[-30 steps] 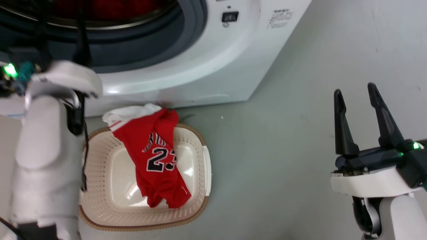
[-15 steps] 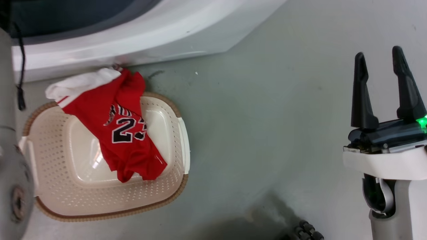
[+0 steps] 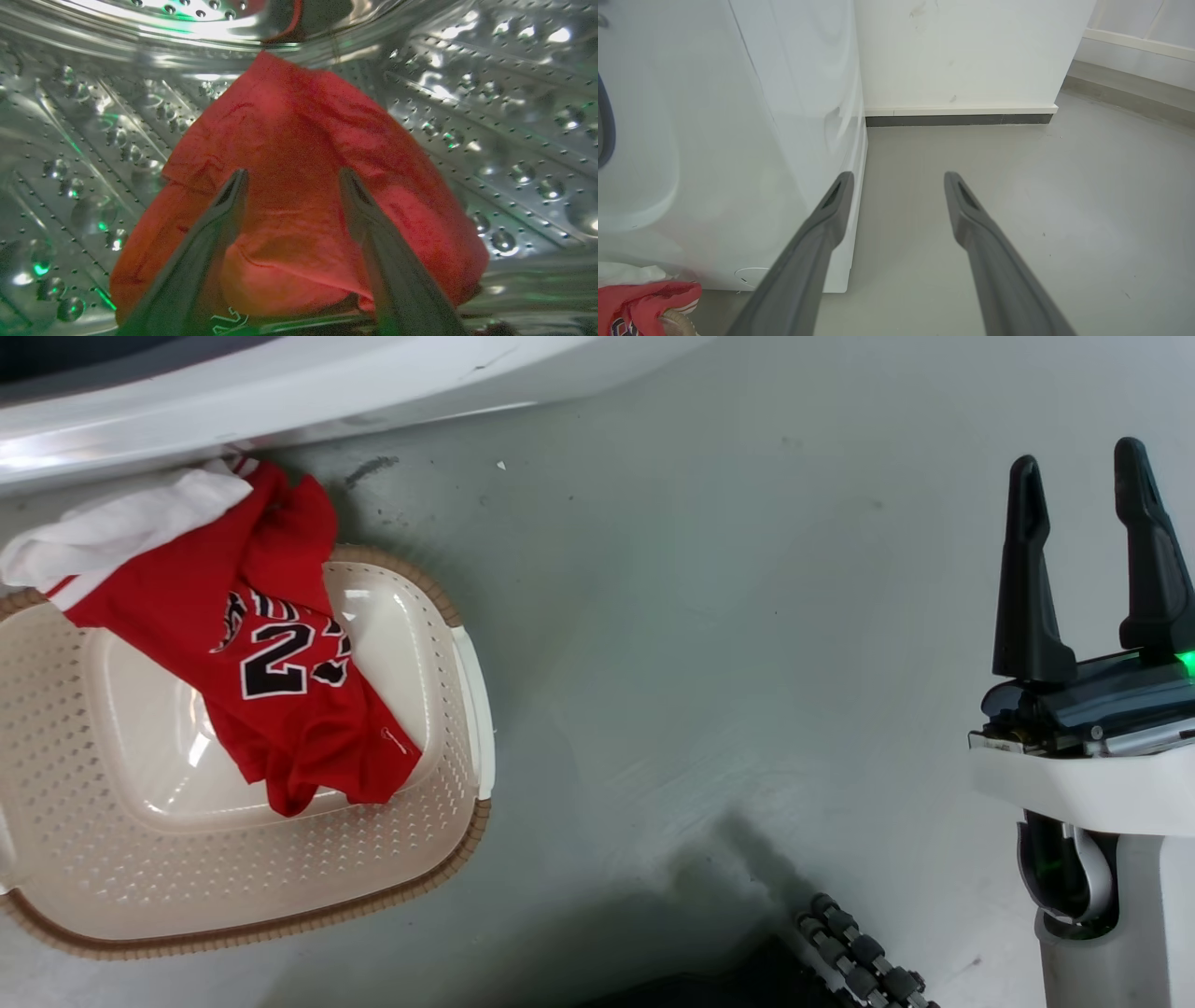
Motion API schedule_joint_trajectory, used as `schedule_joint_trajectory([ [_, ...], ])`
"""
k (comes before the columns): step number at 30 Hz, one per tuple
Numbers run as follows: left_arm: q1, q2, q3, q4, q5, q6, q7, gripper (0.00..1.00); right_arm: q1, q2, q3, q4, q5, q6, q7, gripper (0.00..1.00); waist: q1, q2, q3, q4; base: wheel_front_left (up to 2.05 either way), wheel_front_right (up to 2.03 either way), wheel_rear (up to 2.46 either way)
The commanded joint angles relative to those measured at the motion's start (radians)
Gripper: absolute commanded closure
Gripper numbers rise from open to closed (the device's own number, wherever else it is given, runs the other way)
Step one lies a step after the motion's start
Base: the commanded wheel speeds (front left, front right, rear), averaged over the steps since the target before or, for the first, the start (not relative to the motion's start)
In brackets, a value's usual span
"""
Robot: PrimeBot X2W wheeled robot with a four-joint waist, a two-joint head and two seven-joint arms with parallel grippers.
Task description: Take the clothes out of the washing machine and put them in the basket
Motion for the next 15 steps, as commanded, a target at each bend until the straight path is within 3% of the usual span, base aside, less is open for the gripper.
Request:
schedule_joint_trajectory([
  [1,-0.017,0.003,-0.002,0.009,0.004,-0.002,0.015,0.0,-0.02,0.002,-0.001,-0.007,0.003,-0.001,-0.002,0.0,-0.0002,0.0,0.014,-0.01,0.0,0.0,0.0],
  [9,-0.118,0.033,-0.035,0.068,0.019,0.006,0.209,0.0,-0.013,0.002,0.003,-0.013,0.035,-0.001,-0.002,0.0,-0.0002,0.0,0.056,-0.041,0.0,0.0,0.0],
  [15,-0.133,0.042,-0.054,0.08,0.017,0.002,0.25,0.0,-0.012,0.002,0.004,-0.014,0.045,-0.001,-0.002,0.0,-0.0002,0.0,0.073,-0.049,0.0,0.0,0.0],
])
